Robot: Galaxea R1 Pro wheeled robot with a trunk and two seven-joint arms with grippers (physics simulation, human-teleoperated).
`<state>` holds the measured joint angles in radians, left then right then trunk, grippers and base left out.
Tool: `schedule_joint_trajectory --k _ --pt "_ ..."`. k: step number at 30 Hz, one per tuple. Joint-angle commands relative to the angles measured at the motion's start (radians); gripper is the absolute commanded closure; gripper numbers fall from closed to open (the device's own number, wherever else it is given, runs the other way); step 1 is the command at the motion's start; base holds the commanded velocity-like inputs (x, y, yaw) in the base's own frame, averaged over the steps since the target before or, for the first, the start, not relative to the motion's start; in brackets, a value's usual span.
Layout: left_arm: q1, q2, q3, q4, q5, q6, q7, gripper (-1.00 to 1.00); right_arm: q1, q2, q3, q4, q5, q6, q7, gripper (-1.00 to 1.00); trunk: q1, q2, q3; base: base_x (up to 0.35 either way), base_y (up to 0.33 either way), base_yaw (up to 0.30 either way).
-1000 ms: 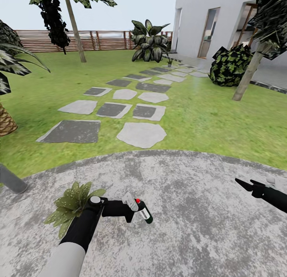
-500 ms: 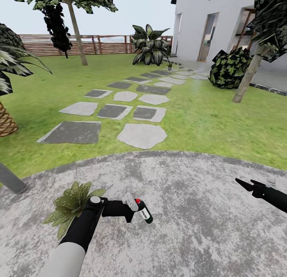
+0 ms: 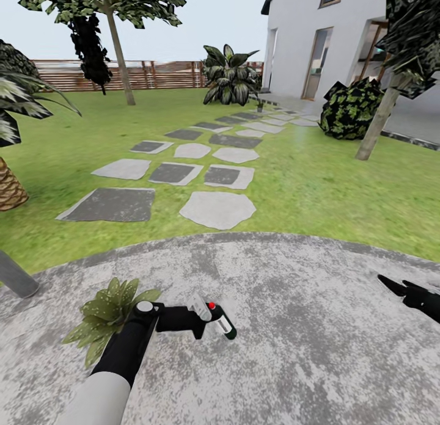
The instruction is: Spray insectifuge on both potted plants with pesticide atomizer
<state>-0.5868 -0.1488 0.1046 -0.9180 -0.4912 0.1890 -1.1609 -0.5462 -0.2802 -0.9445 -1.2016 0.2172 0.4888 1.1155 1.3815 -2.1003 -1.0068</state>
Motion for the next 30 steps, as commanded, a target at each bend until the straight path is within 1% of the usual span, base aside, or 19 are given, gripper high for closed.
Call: schedule_joint_trajectory --k 1,2,3,4,6,7,9,11,30 --pt "-0.001 -0.002 0.009 -0.002 0.001 0.01 -0.006 1.0 -0.001 0.001 -0.025 -0.001 0.006 0.008 0.007 -1.0 0.004 -0.008 -0.002 0.0 0.0 0.005" --pt "-0.001 -0.002 0.016 -0.002 0.003 0.01 -0.005 1.0 -0.001 0.002 -0.033 -0.001 0.006 0.008 0.007 -1.0 0.008 -0.015 -0.004 0.0 0.0 0.025" --pt "-0.001 -0.001 0.036 -0.002 0.004 0.01 -0.004 1.0 -0.001 0.003 -0.041 -0.001 0.007 0.008 0.007 -1.0 0.011 -0.022 -0.006 0.0 0.0 0.056" --pt "-0.001 0.0 0.048 -0.002 0.004 0.01 -0.004 1.0 -0.001 0.004 -0.044 -0.001 0.007 0.008 0.007 -1.0 0.015 -0.029 -0.007 0.0 0.0 0.069" --pt "-0.001 0.004 0.058 -0.002 0.004 0.01 -0.004 1.0 -0.001 0.004 -0.045 -0.001 0.008 0.008 0.007 -1.0 0.023 -0.043 -0.01 0.0 0.0 0.076" --pt "-0.001 0.013 0.061 -0.002 0.003 0.01 -0.003 1.0 -0.001 0.004 -0.046 -0.001 0.008 0.008 0.007 -1.0 0.027 -0.05 -0.012 0.0 0.0 0.08" --pt "-0.001 0.023 0.063 -0.002 0.003 0.01 -0.004 1.0 -0.001 0.004 -0.046 -0.001 0.008 0.008 0.007 -1.0 0.034 -0.064 -0.015 0.0 0.0 0.082" --pt "-0.001 0.028 0.063 -0.002 0.003 0.01 -0.005 1.0 -0.001 0.004 -0.046 -0.001 0.008 0.008 0.007 -1.0 0.042 -0.078 -0.018 0.0 0.0 0.089" --pt "-0.001 0.028 0.061 -0.002 0.005 0.009 -0.005 1.0 -0.001 0.006 -0.046 -0.001 0.008 0.007 0.007 -1.0 0.115 -0.211 -0.048 0.0 0.0 0.096"
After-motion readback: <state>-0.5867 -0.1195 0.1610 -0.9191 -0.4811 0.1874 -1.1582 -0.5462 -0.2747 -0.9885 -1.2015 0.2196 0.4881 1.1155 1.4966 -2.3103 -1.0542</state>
